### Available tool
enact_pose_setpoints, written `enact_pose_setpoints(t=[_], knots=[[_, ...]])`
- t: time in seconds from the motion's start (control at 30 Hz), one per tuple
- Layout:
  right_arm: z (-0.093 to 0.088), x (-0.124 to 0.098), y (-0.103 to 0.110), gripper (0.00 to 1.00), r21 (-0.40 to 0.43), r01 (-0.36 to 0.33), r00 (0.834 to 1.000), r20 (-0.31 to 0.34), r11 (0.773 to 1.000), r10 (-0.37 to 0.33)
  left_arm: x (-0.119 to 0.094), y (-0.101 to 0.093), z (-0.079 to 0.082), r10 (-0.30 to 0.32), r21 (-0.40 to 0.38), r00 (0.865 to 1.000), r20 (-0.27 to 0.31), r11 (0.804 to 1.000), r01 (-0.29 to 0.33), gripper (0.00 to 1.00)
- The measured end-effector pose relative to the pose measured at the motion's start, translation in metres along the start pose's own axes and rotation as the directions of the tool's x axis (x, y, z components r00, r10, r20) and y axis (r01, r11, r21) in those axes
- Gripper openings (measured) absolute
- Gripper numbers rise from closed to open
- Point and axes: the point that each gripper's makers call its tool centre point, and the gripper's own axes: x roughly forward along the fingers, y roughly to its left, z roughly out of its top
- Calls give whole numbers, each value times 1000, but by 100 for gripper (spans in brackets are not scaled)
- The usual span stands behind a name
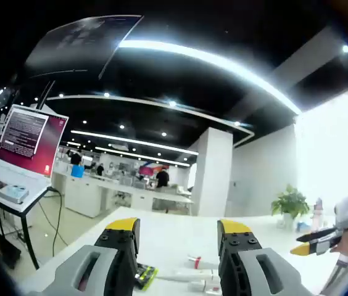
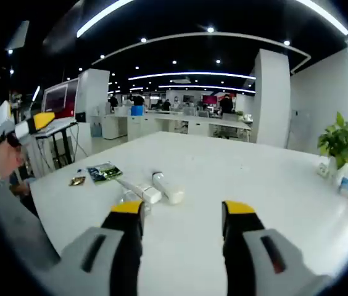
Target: Arrange the skincare products in the storage area until every visible bottle or jar stands upright without overlapping.
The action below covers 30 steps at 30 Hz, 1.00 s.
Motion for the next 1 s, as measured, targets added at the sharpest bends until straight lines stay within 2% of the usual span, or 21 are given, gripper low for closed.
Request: enact_pose_setpoints(t=[0.17,0.27,0.53,0.6,0.73,1.0], knots=[[-3,0,-3,56,29,4,1000,-7,1000,-3,1,-4,-11,-3,72,998,-67,997,8,48],[-3,0,-6,57,36,12,1000,-8,999,-11,1,-7,-13,-15,85,997,-80,996,22,48],[-6,1,-5,58,34,11,1000,-24,999,-10,1,-6,-13,-18,64,997,-78,998,23,49],[-5,0,-8,57,11,29,999,-23,1000,-29,0,-5,-12,-15,52,997,-77,998,19,49],[-5,0,-10,56,13,38,999,-21,999,-38,0,-4,-7,-14,30,999,-42,999,15,49],[-5,-3,-17,54,12,68,997,-23,998,-68,1,-5,-11,-14,40,998,-64,999,17,49]])
